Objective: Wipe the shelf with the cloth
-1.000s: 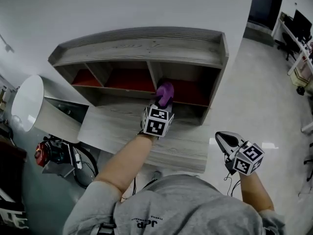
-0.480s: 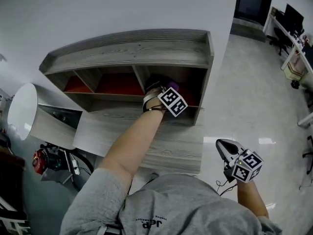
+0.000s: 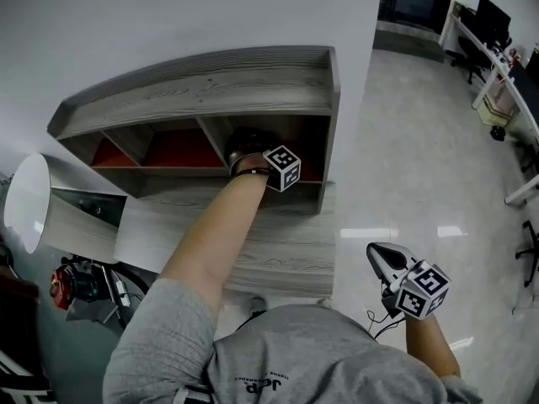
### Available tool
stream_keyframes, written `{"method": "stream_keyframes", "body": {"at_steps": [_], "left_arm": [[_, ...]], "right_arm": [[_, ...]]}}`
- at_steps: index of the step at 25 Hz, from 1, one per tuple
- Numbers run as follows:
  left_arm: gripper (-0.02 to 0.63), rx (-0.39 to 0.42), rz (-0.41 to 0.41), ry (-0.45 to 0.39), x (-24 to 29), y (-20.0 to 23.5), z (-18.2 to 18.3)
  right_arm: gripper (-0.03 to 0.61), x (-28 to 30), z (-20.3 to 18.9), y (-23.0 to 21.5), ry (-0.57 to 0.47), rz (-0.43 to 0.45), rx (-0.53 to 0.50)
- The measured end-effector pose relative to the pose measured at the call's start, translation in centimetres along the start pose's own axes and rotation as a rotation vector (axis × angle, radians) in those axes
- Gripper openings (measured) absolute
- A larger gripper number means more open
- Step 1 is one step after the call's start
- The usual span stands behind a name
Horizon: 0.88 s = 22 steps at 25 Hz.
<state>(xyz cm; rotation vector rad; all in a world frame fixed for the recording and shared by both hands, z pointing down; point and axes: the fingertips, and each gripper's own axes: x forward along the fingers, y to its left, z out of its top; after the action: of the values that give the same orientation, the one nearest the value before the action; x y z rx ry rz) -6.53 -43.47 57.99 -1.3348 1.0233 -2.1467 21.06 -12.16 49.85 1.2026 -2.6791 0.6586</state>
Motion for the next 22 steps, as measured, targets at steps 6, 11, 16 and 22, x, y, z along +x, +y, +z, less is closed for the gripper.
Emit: {"method": "stream_keyframes", "body": {"at_steps": [6,11,16,22], "left_arm": [[0.066,-0.173,-0.12,-0.316,-4.3,-0.3,6.8],[0.068,-0.153,-0.111,-0.596,-9.3,-1.5,14.2],[0.073,-0.223,-0.124,-0.742,-10.0,-1.5,13.9],[0.072,-0.489,-0.099,-0.671,-10.3,-2.9,2.5]], "right_arm": [[0.021,-1.5,-0.4,-1.3,0.003,-0.051,0.025],[0.021,-1.9,-1.0,-1.7,0.005,-0.062,0.041],[0.021,-1.7,-0.7,-1.5,0.013,-0.066,0.038],[0.021,0.8,0.5,0.1,0.024,-0.022,0.006]]}}
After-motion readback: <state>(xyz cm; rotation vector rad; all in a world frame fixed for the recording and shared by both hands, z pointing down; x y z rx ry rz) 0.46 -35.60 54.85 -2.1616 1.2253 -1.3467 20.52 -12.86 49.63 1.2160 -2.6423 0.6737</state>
